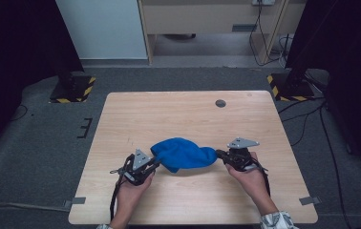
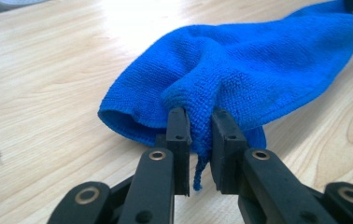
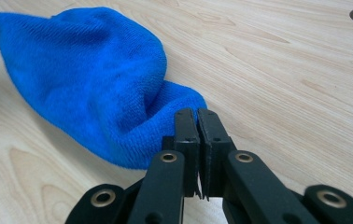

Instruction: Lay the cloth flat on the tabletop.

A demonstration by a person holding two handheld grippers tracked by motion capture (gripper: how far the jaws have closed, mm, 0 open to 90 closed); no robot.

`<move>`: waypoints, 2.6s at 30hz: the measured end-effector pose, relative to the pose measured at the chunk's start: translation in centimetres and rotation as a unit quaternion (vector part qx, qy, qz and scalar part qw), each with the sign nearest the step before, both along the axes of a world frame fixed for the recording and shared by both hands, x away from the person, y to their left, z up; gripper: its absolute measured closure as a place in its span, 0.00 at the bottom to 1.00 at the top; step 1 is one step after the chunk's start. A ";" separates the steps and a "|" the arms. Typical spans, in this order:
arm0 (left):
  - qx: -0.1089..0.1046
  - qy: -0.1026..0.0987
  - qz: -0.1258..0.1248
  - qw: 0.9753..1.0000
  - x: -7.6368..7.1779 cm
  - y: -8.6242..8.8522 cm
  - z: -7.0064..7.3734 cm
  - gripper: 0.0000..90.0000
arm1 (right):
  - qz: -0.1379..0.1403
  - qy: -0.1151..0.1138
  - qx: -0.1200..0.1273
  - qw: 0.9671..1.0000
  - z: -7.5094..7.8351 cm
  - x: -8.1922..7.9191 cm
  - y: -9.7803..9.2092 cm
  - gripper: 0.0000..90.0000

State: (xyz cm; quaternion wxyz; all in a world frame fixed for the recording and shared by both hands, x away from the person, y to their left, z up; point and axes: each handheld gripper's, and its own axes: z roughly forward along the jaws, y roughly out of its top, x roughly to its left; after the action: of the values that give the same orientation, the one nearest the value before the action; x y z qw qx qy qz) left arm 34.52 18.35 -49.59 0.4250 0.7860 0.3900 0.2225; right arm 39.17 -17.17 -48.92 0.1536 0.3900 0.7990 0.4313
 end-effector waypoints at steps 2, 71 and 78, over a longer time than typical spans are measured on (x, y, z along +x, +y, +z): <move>-0.004 -0.002 0.002 1.000 0.0 0.2 0.2 0.88 | 0.003 -0.002 0.002 1.000 0.3 -0.2 -0.1 0.98; 0.010 0.059 0.067 0.996 2.3 2.7 -2.0 0.91 | 0.013 0.046 -0.025 0.999 -3.4 1.1 2.6 0.72; 0.006 0.055 0.066 0.996 2.3 2.7 -1.8 0.91 | 0.025 0.054 -0.034 0.998 -3.7 1.2 2.8 0.97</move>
State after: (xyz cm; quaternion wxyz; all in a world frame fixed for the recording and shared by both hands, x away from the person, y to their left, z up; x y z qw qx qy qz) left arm 36.78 21.04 -51.40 0.3828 0.7722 0.4624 0.2084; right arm 40.35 -14.41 -52.67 0.1124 0.3877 0.8295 0.3860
